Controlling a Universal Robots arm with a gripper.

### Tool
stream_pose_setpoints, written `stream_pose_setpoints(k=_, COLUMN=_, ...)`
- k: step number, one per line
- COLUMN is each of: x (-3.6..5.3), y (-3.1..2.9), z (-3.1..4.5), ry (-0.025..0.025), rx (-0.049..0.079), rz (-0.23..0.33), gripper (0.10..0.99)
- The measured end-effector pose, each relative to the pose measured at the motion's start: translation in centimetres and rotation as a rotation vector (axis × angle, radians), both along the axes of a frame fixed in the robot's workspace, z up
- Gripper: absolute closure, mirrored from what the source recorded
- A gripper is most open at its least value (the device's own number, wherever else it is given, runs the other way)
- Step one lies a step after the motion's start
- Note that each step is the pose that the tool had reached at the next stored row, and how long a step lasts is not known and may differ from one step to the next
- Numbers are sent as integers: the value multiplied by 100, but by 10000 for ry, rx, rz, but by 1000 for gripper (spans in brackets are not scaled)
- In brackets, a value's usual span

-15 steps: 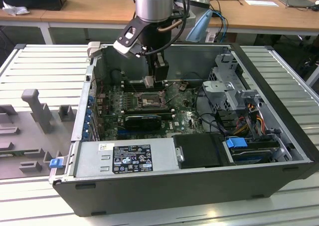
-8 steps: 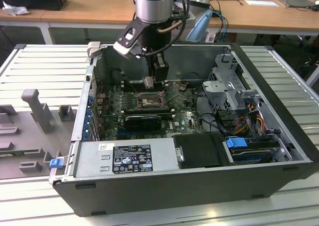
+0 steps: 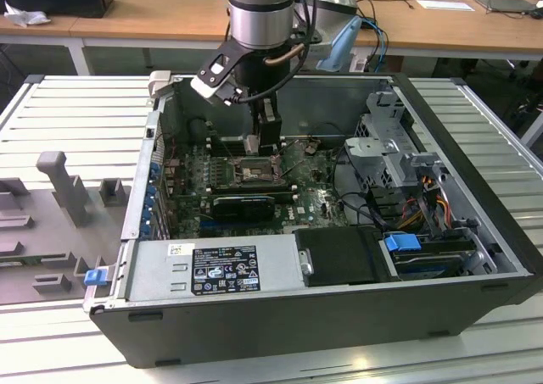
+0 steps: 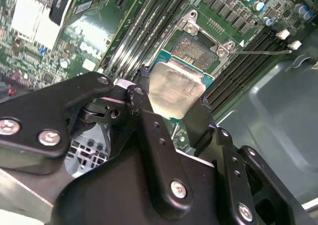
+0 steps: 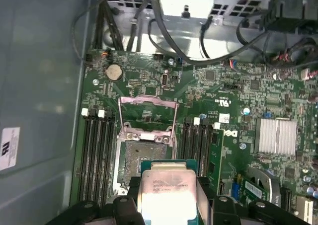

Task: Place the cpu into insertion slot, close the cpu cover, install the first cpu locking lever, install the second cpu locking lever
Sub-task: 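Place the cpu into insertion slot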

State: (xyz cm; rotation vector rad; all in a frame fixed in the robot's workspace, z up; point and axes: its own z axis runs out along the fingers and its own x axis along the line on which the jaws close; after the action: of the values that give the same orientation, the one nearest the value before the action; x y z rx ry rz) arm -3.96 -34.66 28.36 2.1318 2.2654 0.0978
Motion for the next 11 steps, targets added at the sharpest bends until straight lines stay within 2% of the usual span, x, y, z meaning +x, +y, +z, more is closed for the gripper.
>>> stream_pose_setpoints(k=7, x=-1, y=24, z=-158, ry=1, rx=1, rz=-91, gripper=561)
stream_pose_setpoints(k=9, x=3, y=26, z=-216, ry=1, rx=-1, rz=-445, gripper=561)
stream_pose_setpoints(k=11, x=3, y=63, z=-269, ry=0, rx=-1, rz=-490, gripper=561)
